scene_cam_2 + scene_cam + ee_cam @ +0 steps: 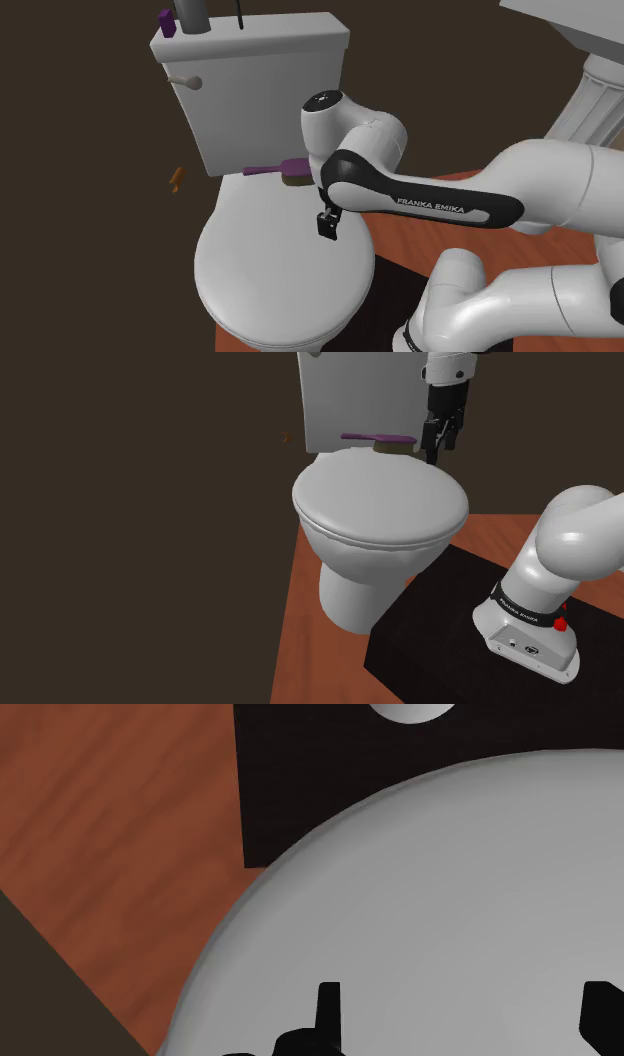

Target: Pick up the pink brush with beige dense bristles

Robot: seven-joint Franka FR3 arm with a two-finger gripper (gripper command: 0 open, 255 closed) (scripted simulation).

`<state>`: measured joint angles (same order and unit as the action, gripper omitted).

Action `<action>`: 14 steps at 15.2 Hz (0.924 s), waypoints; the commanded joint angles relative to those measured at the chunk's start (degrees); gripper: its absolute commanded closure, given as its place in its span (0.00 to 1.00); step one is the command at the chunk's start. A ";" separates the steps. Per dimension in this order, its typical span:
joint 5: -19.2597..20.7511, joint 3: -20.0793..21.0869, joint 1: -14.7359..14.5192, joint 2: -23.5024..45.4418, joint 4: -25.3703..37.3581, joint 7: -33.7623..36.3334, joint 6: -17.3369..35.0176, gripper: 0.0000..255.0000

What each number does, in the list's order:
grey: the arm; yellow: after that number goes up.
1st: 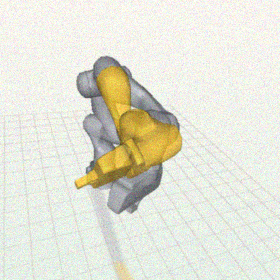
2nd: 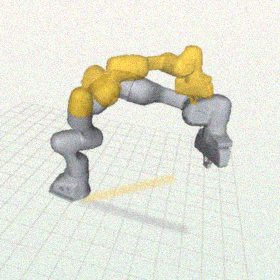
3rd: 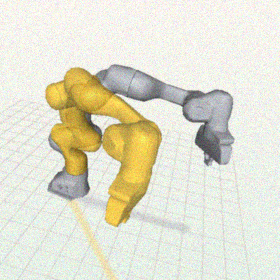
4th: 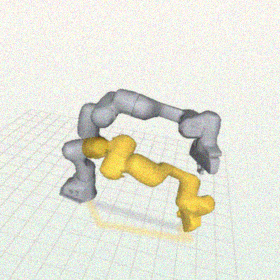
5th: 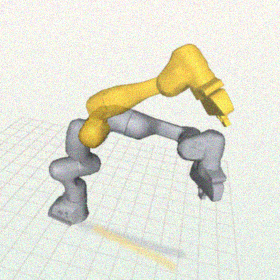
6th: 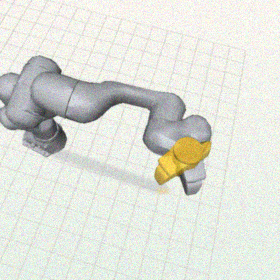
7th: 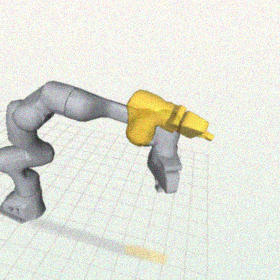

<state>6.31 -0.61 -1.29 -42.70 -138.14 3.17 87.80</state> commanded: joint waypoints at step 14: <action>-1.50 -17.85 -4.07 24.81 18.49 -35.32 10.27 0.00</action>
<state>5.68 -17.38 -4.88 -20.14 -121.17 -29.20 97.27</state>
